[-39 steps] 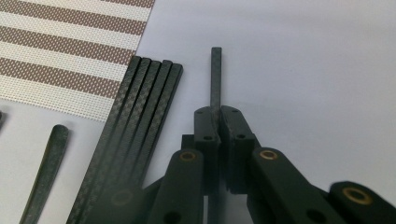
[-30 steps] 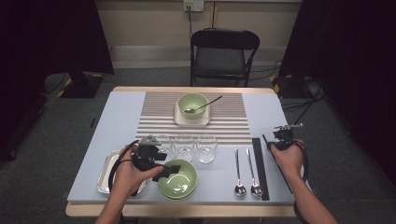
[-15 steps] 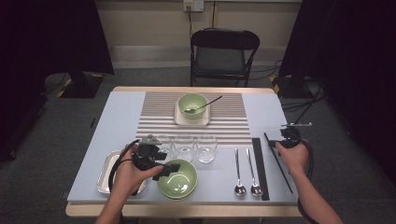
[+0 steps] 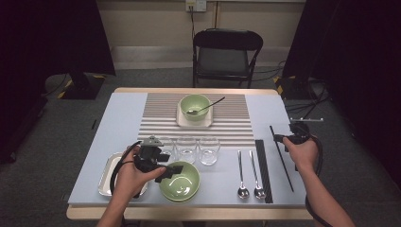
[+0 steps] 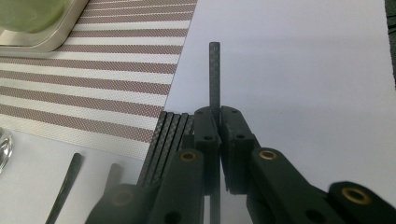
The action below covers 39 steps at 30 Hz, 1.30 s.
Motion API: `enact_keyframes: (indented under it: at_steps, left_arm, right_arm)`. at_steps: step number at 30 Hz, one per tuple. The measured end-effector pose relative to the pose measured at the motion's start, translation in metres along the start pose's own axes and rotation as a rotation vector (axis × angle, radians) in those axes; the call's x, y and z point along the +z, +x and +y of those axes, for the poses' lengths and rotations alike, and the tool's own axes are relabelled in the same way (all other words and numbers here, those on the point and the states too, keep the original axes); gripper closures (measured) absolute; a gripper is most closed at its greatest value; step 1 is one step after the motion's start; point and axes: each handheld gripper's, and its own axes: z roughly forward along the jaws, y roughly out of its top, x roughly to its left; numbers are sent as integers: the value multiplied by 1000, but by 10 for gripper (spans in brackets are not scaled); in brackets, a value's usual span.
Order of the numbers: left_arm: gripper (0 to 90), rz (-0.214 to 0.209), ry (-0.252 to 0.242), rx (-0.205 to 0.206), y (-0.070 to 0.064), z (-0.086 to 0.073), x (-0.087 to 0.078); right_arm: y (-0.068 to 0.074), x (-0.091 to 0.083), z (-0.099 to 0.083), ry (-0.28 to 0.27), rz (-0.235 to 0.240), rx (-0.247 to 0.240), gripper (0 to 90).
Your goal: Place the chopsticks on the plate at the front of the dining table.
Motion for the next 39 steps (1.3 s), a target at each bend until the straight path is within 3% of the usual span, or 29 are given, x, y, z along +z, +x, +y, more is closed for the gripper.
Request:
enact_keyframes:
  at_steps: [12,16,21,23,31,38,39]
  left_arm:
    - [277,-1,5,1,0,-1,2]
    - [277,-3,6,1,-1,-1,3]
    - [278,0,10,3,0,-1,3]
    - [279,0,12,1,1,-2,3]
    - [278,9,4,6,1,-1,1]
    - [279,13,6,12,0,0,0]
    - [279,14,7,14,-1,0,0]
  right_arm:
    - [2,-4,9,-22,9,-7,865]
    - [-3,12,3,7,-15,8,864]
    - [-11,23,-4,6,-16,42,864]
    - [-14,27,-5,6,-30,13,863]
    - [-11,34,-12,44,-46,-15,861]
    - [-9,30,-18,51,-47,-47,808]
    - [-9,29,-19,56,-55,-73,806]
